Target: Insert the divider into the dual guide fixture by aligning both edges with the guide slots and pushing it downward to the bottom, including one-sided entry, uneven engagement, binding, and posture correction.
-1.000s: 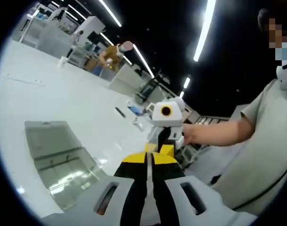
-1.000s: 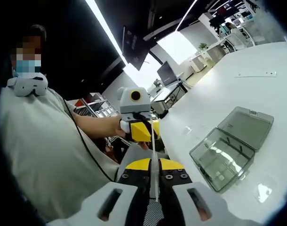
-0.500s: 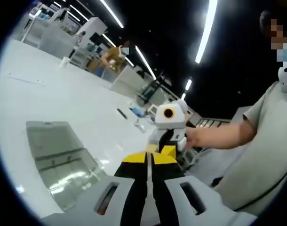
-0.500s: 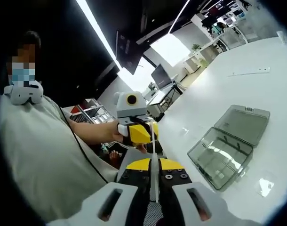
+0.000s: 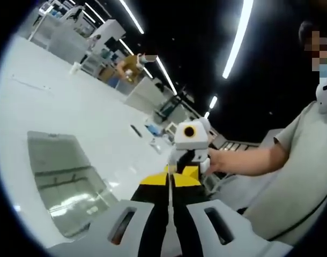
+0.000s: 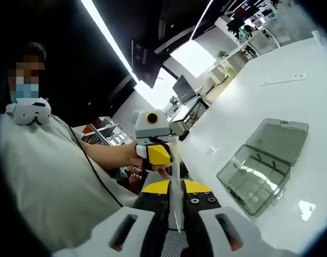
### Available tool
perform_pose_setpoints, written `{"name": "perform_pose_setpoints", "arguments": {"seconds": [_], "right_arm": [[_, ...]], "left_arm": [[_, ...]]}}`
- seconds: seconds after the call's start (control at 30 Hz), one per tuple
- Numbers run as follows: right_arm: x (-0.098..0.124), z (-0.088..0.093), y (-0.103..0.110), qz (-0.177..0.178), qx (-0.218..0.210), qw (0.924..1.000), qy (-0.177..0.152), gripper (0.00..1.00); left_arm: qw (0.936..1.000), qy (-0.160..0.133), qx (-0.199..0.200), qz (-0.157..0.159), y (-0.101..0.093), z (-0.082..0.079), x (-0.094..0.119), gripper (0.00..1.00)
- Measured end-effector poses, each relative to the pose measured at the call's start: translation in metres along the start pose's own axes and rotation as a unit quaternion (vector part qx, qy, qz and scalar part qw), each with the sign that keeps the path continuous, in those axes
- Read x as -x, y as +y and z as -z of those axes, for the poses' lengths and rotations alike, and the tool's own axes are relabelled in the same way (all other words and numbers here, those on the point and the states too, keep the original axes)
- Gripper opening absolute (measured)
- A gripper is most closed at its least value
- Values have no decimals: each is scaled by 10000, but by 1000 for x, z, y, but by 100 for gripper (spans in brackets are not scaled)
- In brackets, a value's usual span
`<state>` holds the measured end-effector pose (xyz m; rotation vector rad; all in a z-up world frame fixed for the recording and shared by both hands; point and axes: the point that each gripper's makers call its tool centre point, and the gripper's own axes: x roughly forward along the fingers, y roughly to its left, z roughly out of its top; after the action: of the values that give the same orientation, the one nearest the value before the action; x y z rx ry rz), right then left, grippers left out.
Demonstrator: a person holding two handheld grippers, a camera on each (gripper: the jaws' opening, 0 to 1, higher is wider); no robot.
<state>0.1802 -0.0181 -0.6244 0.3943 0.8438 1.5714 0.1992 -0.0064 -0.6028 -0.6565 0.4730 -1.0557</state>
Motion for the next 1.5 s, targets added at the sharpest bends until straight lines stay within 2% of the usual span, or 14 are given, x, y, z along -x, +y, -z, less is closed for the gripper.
{"name": "perform_pose_setpoints", "arguments": {"seconds": [0.37,1.03,1.37,1.5], "right_arm": [[0,4,7,-180,-40,9998,108,5],[3,2,14,-384,-268,9988,-115,0],[2,4,9,-95,-529,9985,43,0],[0,2,4,127,-468,9987,156,0]], "left_arm": [[9999,-68,45,149,-8,-3,1,0],[9998,-138,70,154,-9,-5,3,0],[10000,-60,2,-8,-2,-2,3,0],[9998,-72,69,-169,4,-3,4,1]]}}
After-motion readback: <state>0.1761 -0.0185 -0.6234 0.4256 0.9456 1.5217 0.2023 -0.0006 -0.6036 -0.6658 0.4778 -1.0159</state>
